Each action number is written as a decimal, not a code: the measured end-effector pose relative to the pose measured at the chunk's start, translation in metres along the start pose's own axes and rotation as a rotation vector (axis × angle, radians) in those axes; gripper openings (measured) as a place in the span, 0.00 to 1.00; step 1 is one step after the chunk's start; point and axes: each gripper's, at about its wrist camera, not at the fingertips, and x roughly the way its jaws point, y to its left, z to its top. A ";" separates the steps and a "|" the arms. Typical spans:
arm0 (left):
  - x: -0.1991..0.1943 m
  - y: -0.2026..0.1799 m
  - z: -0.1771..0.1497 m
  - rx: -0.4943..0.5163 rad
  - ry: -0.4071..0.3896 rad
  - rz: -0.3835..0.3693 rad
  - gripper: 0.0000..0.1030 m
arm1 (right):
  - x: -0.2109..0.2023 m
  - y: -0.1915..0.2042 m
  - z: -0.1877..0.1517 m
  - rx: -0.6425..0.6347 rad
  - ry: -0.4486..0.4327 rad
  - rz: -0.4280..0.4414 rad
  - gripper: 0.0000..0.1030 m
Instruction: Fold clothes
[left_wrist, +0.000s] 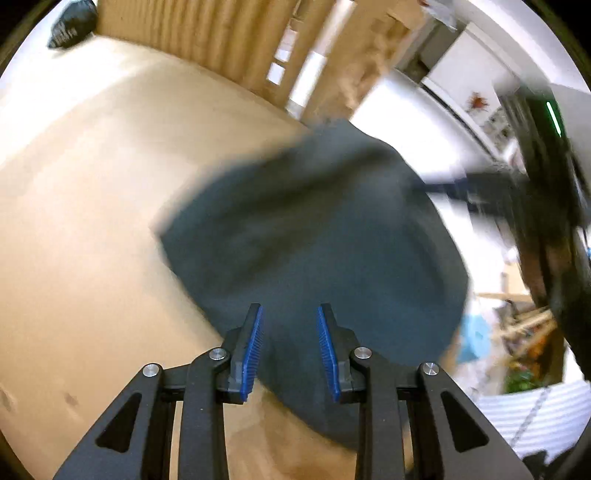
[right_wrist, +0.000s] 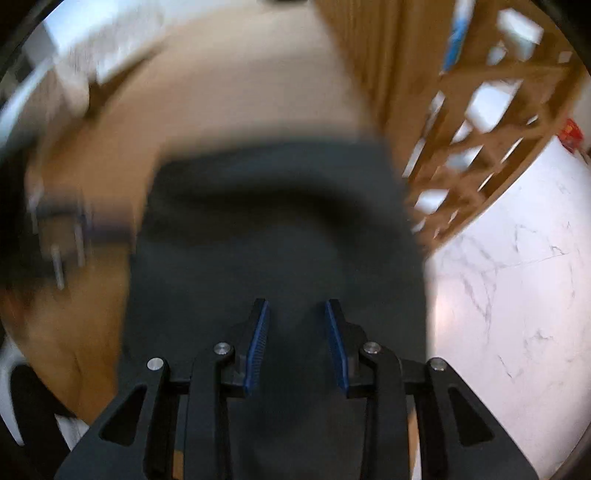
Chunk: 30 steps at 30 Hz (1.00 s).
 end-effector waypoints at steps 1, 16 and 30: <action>0.004 0.010 0.010 0.006 0.004 0.042 0.26 | 0.006 0.004 -0.007 -0.021 0.012 -0.025 0.31; -0.026 -0.009 -0.032 0.110 0.032 0.020 0.25 | 0.008 0.103 -0.051 -0.253 0.158 0.224 0.31; 0.003 -0.105 -0.112 0.269 0.022 -0.046 0.01 | 0.002 0.127 0.099 -0.264 -0.069 0.117 0.42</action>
